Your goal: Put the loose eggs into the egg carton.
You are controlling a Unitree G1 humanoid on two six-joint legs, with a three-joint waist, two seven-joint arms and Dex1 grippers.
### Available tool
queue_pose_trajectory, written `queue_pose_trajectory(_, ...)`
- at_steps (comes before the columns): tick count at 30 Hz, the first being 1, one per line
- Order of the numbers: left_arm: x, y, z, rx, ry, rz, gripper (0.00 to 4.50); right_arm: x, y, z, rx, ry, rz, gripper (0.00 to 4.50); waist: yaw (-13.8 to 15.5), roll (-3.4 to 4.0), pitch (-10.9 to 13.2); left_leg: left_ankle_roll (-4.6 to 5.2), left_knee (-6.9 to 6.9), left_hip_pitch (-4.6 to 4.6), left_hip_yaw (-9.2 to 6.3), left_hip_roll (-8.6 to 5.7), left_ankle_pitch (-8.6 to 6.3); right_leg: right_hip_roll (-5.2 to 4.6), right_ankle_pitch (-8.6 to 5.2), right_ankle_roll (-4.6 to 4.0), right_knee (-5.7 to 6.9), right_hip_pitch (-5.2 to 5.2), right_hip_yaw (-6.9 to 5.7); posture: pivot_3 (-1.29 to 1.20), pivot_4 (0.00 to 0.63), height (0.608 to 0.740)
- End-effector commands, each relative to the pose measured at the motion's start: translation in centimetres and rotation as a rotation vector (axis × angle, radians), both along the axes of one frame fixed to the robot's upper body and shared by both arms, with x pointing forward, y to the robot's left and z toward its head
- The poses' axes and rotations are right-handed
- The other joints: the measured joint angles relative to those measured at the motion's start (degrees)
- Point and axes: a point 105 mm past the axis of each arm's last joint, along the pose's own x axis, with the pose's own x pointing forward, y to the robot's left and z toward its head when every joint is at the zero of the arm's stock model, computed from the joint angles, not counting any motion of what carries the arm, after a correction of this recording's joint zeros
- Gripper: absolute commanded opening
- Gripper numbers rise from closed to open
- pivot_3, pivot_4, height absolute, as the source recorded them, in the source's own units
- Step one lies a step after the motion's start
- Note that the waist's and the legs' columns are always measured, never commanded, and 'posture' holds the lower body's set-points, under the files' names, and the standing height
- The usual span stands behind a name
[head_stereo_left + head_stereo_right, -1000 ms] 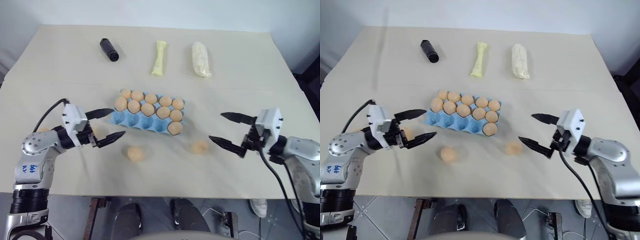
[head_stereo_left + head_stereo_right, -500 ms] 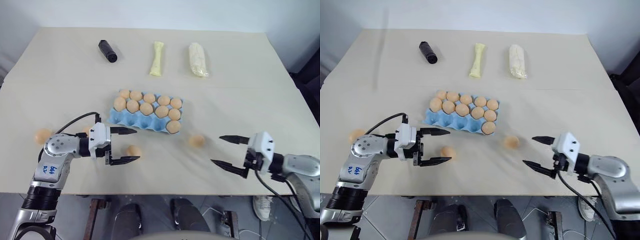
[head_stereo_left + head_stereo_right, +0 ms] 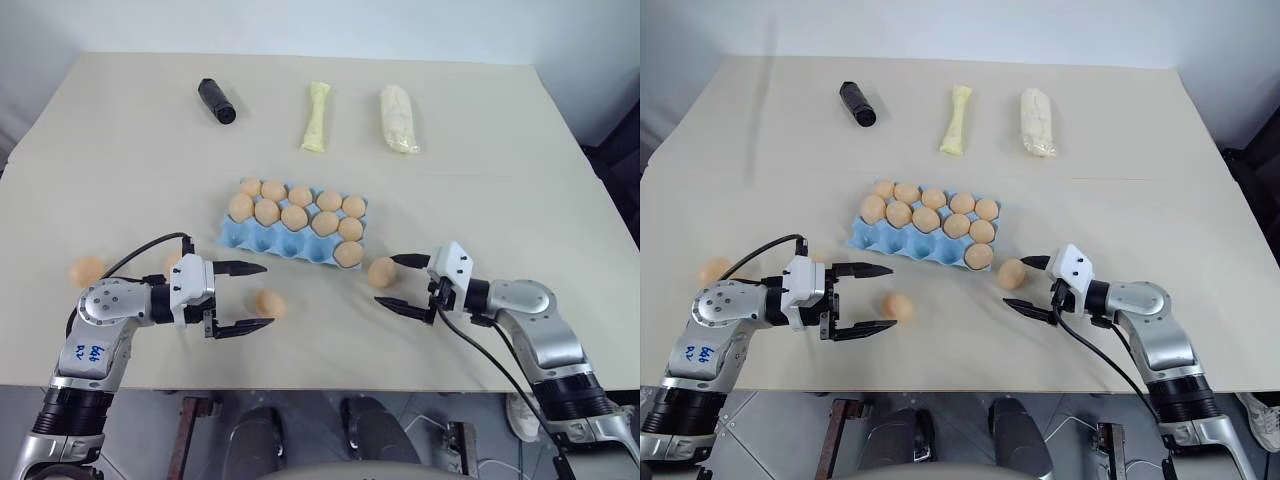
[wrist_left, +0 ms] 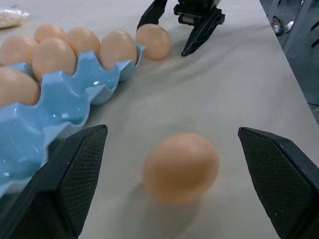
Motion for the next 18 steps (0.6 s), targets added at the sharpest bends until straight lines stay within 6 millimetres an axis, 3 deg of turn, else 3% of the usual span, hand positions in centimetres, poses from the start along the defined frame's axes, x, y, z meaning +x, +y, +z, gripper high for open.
queue_pose_trajectory(1, -0.2, 0.0, 1.2, -0.003, -0.052, 0.002, 4.5, 0.4, 0.5, 0.8, 0.025, -0.05, 0.002, 3.55, -0.02, 0.0, 0.0, 0.0, 0.01, 0.0, 0.01, -0.01, 0.0, 0.0, 0.0, 0.0, 0.01, 0.0, 0.0, 0.0, 0.15, 0.74)
queue_pose_trajectory(4, -0.2, 0.1, 1.1, -0.006, -0.053, 0.01, 4.5, 0.4, 0.9, 0.9, 0.039, -0.057, 0.006, 2.54, 0.0, 0.0, 0.0, 0.0, 0.03, 0.0, 0.01, -0.02, 0.0, 0.01, 0.0, 0.0, 0.03, 0.01, 0.0, 0.0, 0.15, 0.74)
queue_pose_trajectory(6, -0.2, 0.0, 1.1, -0.007, -0.052, 0.013, 4.5, 0.5, 1.0, 1.0, 0.043, -0.062, -0.004, 2.14, -0.01, 0.0, 0.0, 0.0, 0.03, 0.0, 0.0, -0.02, 0.0, 0.01, 0.0, 0.0, 0.03, 0.01, 0.0, 0.0, 0.15, 0.74)
queue_pose_trajectory(13, -0.2, 0.3, 1.0, -0.007, -0.049, 0.029, 4.5, -0.8, 0.7, 1.9, 0.074, -0.048, 0.011, 2.14, -0.01, 0.0, 0.0, 0.0, 0.01, -0.01, 0.0, 0.0, 0.0, 0.0, 0.0, 0.0, 0.02, 0.0, -0.01, 0.0, 0.15, 0.74)
queue_pose_trajectory(18, 0.0, 1.5, 1.4, -0.036, -0.046, 0.101, 4.5, -1.9, 0.1, 4.0, 0.098, -0.063, 0.028, 2.14, -0.07, 0.0, 0.0, 0.0, -0.01, -0.03, -0.01, 0.0, -0.01, -0.03, 0.0, 0.0, 0.0, 0.0, -0.01, 0.0, 0.15, 0.74)
